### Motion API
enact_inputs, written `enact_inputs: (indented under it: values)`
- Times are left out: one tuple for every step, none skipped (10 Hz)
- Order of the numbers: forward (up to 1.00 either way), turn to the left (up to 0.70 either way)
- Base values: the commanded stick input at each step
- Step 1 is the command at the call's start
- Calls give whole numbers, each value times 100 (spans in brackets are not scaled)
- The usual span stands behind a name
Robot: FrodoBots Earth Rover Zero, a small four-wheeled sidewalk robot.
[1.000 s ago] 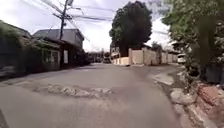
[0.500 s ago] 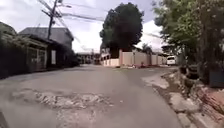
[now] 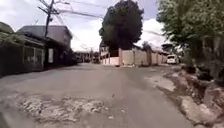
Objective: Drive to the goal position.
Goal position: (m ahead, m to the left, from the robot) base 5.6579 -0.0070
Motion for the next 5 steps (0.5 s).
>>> enact_inputs:
  values:
    - [70, 1]
    - [70, 1]
    - [70, 1]
    - [70, 1]
    - [70, 1]
